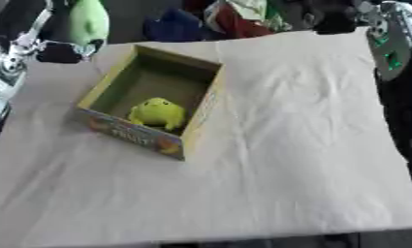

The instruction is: Pick up objects on the table and place them in the box.

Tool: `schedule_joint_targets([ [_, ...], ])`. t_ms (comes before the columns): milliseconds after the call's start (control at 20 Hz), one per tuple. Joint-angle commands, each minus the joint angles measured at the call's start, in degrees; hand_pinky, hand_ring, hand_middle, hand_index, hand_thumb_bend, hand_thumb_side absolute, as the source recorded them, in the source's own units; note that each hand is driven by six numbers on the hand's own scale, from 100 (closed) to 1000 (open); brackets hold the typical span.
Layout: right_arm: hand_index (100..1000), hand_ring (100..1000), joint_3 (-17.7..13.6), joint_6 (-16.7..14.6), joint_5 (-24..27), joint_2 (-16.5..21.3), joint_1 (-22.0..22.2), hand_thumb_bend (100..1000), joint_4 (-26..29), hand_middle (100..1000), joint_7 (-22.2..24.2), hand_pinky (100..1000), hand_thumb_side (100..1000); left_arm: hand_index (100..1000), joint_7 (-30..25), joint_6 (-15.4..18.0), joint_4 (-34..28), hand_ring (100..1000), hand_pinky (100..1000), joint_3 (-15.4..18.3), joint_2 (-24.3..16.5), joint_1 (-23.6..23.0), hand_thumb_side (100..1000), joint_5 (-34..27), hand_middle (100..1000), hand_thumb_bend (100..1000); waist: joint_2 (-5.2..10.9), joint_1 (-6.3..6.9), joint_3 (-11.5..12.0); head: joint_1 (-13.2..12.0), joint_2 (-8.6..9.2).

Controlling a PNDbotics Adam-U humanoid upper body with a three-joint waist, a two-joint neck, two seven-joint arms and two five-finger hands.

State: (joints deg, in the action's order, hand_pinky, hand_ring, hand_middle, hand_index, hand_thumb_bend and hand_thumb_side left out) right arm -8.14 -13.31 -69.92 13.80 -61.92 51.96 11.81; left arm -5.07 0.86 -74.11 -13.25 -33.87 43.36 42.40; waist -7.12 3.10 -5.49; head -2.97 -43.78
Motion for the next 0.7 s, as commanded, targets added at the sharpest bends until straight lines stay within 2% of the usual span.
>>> schedule_joint_targets([
  [50,872,805,-0.22,-0.19,0.30,0.35,-1.04,128,0.62,794,0.02,700,426,351,-2.82,1.61,-1.31,265,576,-2.13,0.00,1.16,401,-0.59,211,439,1.05,-0.10,-0.10,-0.28,-0.34],
  [150,872,805,-0.26,-0.16,0.32,0.38,-1.02,125,0.62,793,0.02,700,428,367,-4.46,2.43,-0.91,279,579,-3.22,0.41,0.84,399,-0.78,227,448,1.01,-0.08,-0.22,-0.29,-0.34],
  [250,872,805,-0.31,-0.12,0.35,0.40,-0.97,122,0.66,793,0.01,700,429,431,-6.01,2.97,-0.39,333,596,-4.06,0.60,0.36,411,-1.18,288,489,0.97,-0.03,-0.28,-0.26,-0.34],
  [350,872,805,-0.37,-0.08,0.37,0.42,-0.92,119,0.74,792,0.00,699,429,521,-7.20,3.28,-0.13,411,618,-4.54,0.63,-0.07,417,-1.51,380,528,0.97,0.03,-0.27,-0.25,-0.34],
  [400,871,804,-0.39,-0.05,0.38,0.40,-0.89,116,0.79,791,0.00,699,430,594,-7.58,3.38,-0.09,468,637,-4.67,0.63,-0.29,420,-1.67,454,559,0.97,0.05,-0.26,-0.23,-0.34],
  [450,871,804,-0.41,-0.04,0.39,0.35,-0.85,114,0.83,791,0.01,699,432,623,-7.80,3.45,-0.13,489,645,-4.75,0.60,-0.57,422,-1.84,478,576,0.97,0.06,-0.23,-0.21,-0.34],
  [550,871,804,-0.42,-0.04,0.44,0.27,-0.77,109,0.87,791,0.05,699,434,724,-8.10,3.50,-0.43,569,679,-4.76,0.45,-1.20,471,-2.26,574,710,0.95,0.05,-0.19,-0.21,-0.34],
  [600,871,804,-0.44,-0.03,0.47,0.26,-0.73,106,0.87,791,0.07,699,437,769,-8.13,3.44,-0.73,611,706,-4.63,0.33,-1.53,529,-2.43,630,859,0.94,0.04,-0.16,-0.22,-0.34],
  [650,871,804,-0.46,-0.01,0.50,0.28,-0.68,104,0.87,790,0.08,699,438,786,-7.93,3.25,-1.15,628,716,-4.37,0.19,-1.89,550,-2.51,658,928,0.93,0.03,-0.14,-0.21,-0.34],
  [700,870,804,-0.49,0.02,0.54,0.30,-0.64,101,0.88,789,0.06,699,438,813,-7.62,3.01,-1.61,668,736,-4.10,0.05,-2.21,608,-2.51,702,1000,0.91,0.01,-0.12,-0.19,-0.34],
])
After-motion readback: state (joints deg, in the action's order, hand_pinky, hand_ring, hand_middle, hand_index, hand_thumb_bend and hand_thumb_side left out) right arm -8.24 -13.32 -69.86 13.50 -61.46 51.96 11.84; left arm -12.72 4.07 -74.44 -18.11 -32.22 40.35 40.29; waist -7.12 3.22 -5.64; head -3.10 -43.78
